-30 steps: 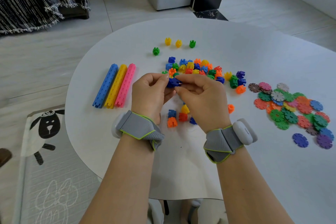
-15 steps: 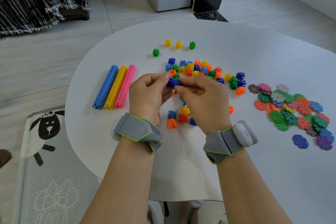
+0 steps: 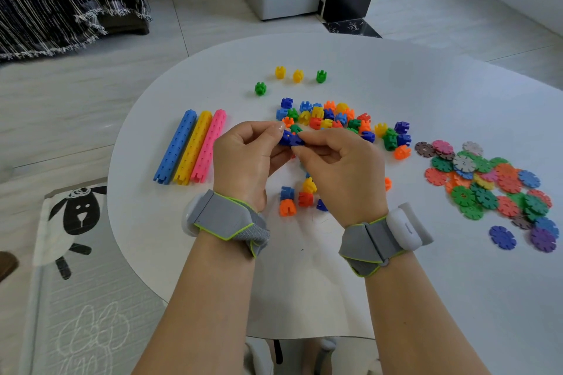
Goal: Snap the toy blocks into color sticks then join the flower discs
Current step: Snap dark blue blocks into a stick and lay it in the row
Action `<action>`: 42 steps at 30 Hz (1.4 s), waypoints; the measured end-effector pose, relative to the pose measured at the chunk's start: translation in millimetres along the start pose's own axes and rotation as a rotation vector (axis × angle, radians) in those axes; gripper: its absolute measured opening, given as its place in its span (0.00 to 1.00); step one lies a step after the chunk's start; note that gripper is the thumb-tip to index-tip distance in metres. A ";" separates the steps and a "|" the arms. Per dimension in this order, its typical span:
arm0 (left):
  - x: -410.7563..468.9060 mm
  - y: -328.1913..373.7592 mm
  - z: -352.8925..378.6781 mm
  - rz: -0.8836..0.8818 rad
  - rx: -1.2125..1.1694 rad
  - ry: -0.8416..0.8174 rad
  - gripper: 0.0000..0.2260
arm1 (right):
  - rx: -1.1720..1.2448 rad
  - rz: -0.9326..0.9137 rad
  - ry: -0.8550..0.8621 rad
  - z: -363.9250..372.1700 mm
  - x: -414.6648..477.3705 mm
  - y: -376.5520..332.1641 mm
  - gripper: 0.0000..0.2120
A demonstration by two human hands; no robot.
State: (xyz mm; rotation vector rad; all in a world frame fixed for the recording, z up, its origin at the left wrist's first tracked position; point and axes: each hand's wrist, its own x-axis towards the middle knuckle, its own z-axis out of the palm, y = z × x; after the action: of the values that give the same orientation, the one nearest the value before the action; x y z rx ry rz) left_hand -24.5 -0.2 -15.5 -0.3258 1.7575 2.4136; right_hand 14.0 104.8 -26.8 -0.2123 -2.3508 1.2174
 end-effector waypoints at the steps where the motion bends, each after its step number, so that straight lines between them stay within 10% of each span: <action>1: -0.3 0.1 0.1 -0.005 -0.005 0.004 0.05 | 0.008 -0.001 -0.005 0.4 0.0 0.6 0.10; 42: 0.6 0.6 -1.3 -0.058 0.010 0.008 0.04 | 0.066 -0.080 0.048 7.7 -0.9 -0.2 0.09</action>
State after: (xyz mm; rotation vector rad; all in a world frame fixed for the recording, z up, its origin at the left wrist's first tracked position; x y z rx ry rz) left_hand -25.1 -1.6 -15.5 -0.3803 1.7384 2.3662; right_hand 11.1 98.8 -30.7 -0.1232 -2.2524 1.2355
